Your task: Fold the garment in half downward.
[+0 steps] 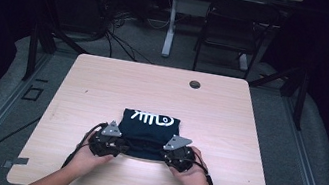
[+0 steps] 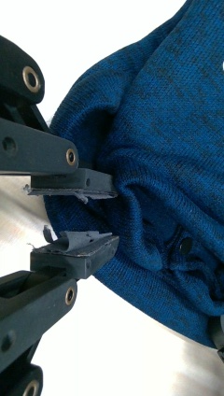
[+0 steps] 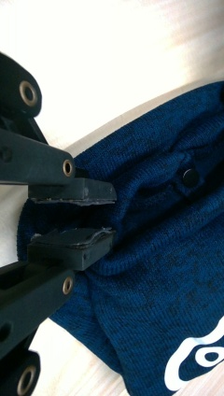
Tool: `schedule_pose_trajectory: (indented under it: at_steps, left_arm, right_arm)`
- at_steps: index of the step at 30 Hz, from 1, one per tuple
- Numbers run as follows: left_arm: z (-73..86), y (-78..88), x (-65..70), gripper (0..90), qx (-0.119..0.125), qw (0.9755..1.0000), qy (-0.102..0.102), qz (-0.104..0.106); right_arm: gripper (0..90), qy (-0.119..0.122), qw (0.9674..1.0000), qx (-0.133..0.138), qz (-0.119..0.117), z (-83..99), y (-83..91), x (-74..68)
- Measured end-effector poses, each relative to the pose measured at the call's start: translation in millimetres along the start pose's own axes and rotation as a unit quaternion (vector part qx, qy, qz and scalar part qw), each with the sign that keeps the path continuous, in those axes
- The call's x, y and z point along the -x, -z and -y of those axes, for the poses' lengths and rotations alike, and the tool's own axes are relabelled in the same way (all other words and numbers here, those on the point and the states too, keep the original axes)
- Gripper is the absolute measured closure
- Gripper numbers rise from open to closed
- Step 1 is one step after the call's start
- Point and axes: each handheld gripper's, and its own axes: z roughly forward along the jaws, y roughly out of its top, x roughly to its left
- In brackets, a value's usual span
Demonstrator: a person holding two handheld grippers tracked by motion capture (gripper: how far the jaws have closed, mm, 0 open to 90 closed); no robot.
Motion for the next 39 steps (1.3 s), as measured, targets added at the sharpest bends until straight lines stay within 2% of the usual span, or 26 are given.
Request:
schedule_pose_trajectory:
  at_steps: [4,9,16,18,25,26,31,36,39]
  left_arm:
    - [-2.3,-2.8,-3.2,69.3,-0.001,1.0000,0.004,-0.004]
    - [-2.3,-3.1,-4.2,69.2,0.001,1.0000,0.004,-0.004]
    - [-2.4,-2.4,-3.0,68.6,0.001,1.0000,0.005,-0.004]
    - [-2.7,-1.3,-2.3,68.1,-0.001,0.9999,0.011,0.004]
    - [-3.5,2.6,0.9,67.1,0.004,0.9999,0.010,0.012]
    - [-3.5,4.1,2.2,66.0,0.006,0.9997,0.011,0.019]
    - [-3.3,11.4,4.3,63.0,0.012,0.9996,0.010,0.022]
    - [-2.6,24.1,2.7,59.7,0.029,0.9991,0.025,0.016]
    - [0.5,35.4,-1.4,57.6,0.045,0.9982,0.039,0.008]
  right_arm:
    - [74.3,-0.008,1.0000,0.002,-0.002,-2.5,-2.1,4.1]
    - [73.9,-0.012,0.9998,-0.001,-0.018,-4.0,-3.2,9.6]
    - [72.4,-0.010,0.9997,0.001,-0.022,-5.8,-0.7,8.3]
    - [71.8,-0.010,0.9997,0.002,-0.024,-6.1,0.6,6.8]
    - [70.9,-0.015,0.9995,0.003,-0.027,-6.4,3.1,5.5]
    - [69.5,-0.016,0.9994,0.001,-0.031,-6.9,6.0,4.5]
    - [68.2,-0.018,0.9992,0.003,-0.036,-7.8,13.5,0.2]
    - [66.3,-0.024,0.9989,0.014,-0.037,-7.9,26.3,-2.0]
    - [64.8,-0.025,0.9991,0.019,-0.028,-5.4,39.0,-2.2]
